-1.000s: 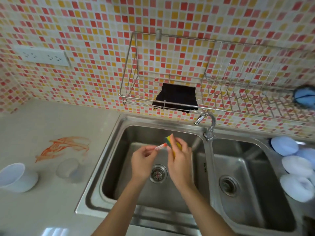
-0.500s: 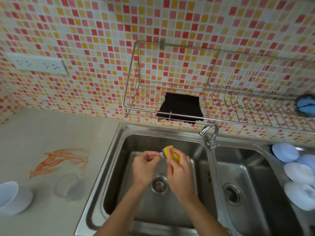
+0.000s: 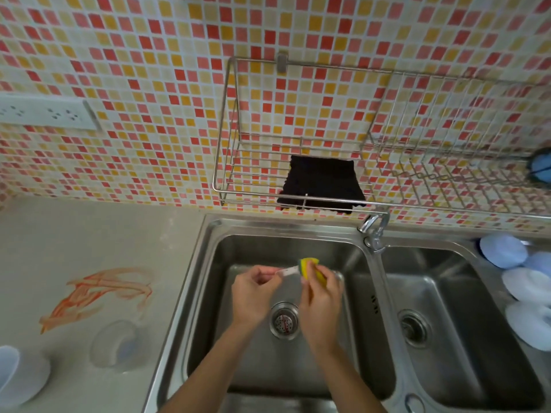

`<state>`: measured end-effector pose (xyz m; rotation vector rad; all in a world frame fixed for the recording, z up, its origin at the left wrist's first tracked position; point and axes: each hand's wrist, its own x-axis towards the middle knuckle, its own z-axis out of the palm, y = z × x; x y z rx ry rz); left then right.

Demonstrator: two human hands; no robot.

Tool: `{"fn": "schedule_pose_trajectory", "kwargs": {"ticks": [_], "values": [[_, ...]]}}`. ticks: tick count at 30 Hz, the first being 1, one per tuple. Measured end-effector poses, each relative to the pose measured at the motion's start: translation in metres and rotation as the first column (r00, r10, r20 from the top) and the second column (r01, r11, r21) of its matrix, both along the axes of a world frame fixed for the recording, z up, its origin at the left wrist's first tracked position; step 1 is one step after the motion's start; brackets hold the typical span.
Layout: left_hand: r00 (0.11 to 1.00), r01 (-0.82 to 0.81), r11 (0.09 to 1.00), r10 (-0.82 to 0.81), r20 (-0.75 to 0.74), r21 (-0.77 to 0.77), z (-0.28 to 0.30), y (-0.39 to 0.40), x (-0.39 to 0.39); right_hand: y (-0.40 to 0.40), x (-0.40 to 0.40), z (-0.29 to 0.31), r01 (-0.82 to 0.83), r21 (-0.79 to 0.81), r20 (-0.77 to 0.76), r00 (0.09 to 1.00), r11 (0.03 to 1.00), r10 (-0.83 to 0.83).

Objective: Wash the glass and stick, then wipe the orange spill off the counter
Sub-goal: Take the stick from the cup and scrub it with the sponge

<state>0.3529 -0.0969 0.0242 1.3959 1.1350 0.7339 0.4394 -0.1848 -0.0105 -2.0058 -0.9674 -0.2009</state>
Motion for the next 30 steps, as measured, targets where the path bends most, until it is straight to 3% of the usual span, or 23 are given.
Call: {"fn": "schedule_pose_trajectory", "kwargs": {"ticks": [4,8,11,16,20,25,30], "values": [[0.999,0.039,0.999,-0.038,-0.014,0.031,0.000,0.005,0.000,-0.001,0.002,-0.002,-0.061,-0.035,0.092,0.994,0.998,0.064],[0.995,0.095,0.993,-0.094,-0.019,0.073,0.002,0.008,0.000,-0.003,0.007,0.002,-0.027,-0.016,0.101,0.995,1.000,0.028],[0.989,0.146,0.983,-0.147,-0.003,0.110,0.006,0.012,0.000,0.000,0.008,0.007,-0.107,-0.117,0.184,0.975,0.987,0.128],[0.959,0.283,0.945,-0.281,-0.038,0.163,0.011,0.014,-0.002,0.002,0.033,0.016,-0.041,-0.225,0.247,0.964,0.973,0.098],[0.946,0.323,0.938,-0.325,-0.005,0.125,0.015,0.017,-0.004,0.000,0.039,0.019,-0.048,-0.234,0.333,0.934,0.971,0.127],[0.935,0.353,0.934,-0.350,0.056,-0.053,0.012,0.018,-0.001,0.002,0.041,0.019,-0.016,-0.245,0.357,0.928,0.969,0.106],[0.952,0.300,0.954,-0.297,0.074,-0.029,0.010,0.020,0.005,0.008,0.029,0.025,0.058,-0.310,0.325,0.945,0.949,0.048]]}}
